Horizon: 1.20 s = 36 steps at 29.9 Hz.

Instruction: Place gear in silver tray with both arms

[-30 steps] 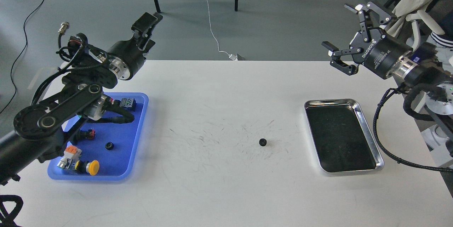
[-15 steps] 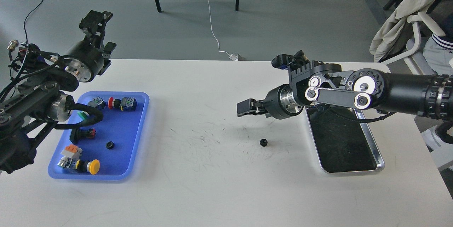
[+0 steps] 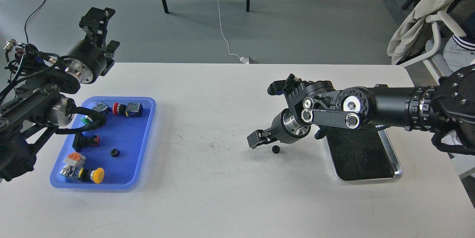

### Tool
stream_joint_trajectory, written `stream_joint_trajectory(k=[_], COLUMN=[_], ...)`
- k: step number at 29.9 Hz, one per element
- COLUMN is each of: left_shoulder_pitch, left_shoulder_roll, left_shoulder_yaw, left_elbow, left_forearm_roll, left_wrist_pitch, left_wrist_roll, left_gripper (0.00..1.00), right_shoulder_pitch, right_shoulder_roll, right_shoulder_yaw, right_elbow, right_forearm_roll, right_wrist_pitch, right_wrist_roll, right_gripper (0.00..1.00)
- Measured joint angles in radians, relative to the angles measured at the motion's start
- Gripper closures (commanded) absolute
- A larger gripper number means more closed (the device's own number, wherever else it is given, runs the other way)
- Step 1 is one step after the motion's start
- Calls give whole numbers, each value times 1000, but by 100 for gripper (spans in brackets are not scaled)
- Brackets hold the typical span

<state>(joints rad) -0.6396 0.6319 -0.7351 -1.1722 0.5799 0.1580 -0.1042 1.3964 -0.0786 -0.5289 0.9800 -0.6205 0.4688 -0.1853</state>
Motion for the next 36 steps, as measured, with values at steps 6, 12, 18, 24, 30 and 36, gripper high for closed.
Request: stream_joint_trajectory(k=[6,12,18,24,30,36], left_shoulder_pitch=[0,0,0,0,0,0], left_shoulder_roll=[4,7,16,19,20,26], left_shoulder_yaw=[0,0,-1,-2,-2,-2], left_elbow=[0,0,1,1,0,0], left_forearm_roll=[0,0,0,0,0,0], left_wrist_pitch=[0,0,0,0,1,1], left_wrist_roll=[-16,-20,-22,-27,-28,-29], left_gripper=[2,2,2,2,2,2], right_shoulder_pitch=[4,5,17,21,32,35], right_shoulder_roll=[0,5,17,20,20,19], right_shoulder_yaw=[-18,-23,-57,-60,-62,-62], right_elbow=[0,-2,-4,-5,-6,-4], right_forearm_roll=[1,-2,-3,-4,-9,-20], right_wrist_pitch=[15,20,20,20,20,20], right_wrist_roll=[0,0,1,1,4,10], right_gripper=[14,37,45,59,74,74])
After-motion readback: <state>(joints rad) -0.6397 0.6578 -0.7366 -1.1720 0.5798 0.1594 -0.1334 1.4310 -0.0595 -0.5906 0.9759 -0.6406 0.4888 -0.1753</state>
